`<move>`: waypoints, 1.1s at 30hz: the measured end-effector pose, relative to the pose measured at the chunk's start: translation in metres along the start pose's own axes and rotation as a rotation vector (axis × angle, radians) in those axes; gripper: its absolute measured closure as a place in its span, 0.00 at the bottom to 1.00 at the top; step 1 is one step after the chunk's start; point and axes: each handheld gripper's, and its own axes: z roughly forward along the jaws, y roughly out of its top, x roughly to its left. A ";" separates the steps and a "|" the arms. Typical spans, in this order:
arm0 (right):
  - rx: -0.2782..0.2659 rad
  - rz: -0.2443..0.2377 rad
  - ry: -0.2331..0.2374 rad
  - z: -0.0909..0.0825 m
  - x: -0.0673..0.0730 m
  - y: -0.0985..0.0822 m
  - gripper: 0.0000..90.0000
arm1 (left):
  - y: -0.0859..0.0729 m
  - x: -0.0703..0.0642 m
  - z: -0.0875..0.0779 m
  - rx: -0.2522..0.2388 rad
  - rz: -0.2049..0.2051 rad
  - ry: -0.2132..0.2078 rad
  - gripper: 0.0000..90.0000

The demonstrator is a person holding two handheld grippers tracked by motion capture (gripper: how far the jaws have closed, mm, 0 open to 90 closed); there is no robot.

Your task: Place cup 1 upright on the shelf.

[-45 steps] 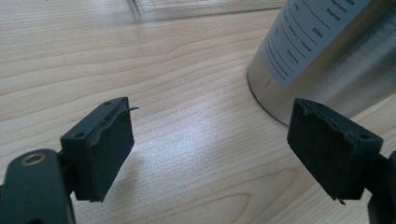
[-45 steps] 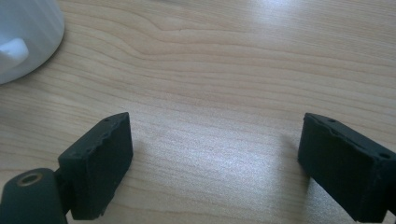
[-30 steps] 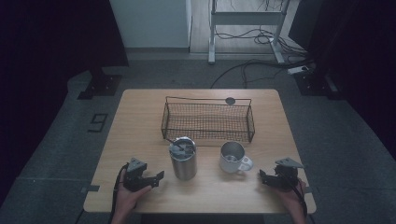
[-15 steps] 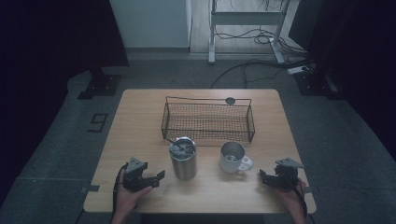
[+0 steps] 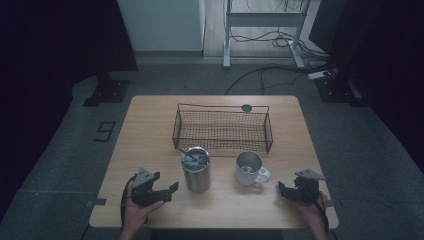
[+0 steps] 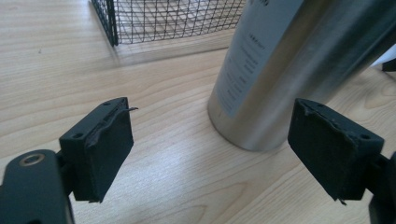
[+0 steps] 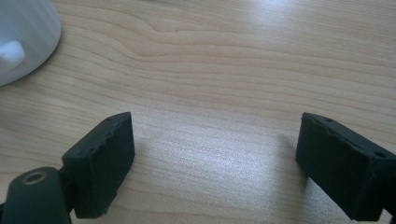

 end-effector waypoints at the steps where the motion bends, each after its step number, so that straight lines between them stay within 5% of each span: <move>1: 0.000 0.001 0.000 0.000 0.000 0.000 0.13 | 0.000 -0.001 0.000 -0.001 0.000 -0.002 0.16; 33: -0.003 0.014 -0.012 0.000 0.000 0.000 0.14 | 0.017 -0.026 0.013 -0.010 0.063 -0.099 0.05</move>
